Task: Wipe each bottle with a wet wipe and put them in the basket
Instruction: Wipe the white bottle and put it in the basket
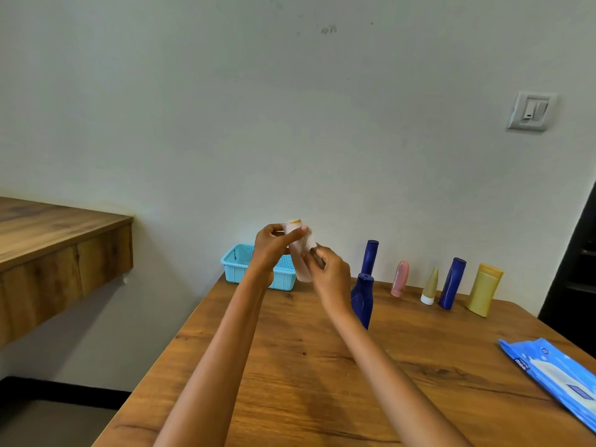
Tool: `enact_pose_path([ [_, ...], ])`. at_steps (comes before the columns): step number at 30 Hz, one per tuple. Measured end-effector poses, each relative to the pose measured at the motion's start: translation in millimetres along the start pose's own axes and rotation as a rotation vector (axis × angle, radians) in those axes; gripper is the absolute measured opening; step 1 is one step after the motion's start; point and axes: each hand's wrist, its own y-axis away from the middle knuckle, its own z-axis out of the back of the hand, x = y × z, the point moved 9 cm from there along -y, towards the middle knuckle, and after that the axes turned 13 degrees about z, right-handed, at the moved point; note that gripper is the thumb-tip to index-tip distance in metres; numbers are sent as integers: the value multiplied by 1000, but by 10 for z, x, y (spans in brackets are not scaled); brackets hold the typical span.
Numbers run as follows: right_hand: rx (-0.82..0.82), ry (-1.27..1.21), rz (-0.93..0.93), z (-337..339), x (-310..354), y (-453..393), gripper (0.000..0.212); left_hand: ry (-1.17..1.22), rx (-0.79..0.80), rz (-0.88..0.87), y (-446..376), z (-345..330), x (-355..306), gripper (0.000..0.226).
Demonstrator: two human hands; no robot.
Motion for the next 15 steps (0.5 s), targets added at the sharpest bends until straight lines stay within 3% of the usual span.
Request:
enact_pose_path([
  [7, 44, -137, -175, -136, -306, 287, 22, 11, -16, 76, -77, 97, 150, 55],
  [15, 61, -177, -240, -122, -280, 8, 24, -235, 75, 62, -98, -110, 147, 58],
])
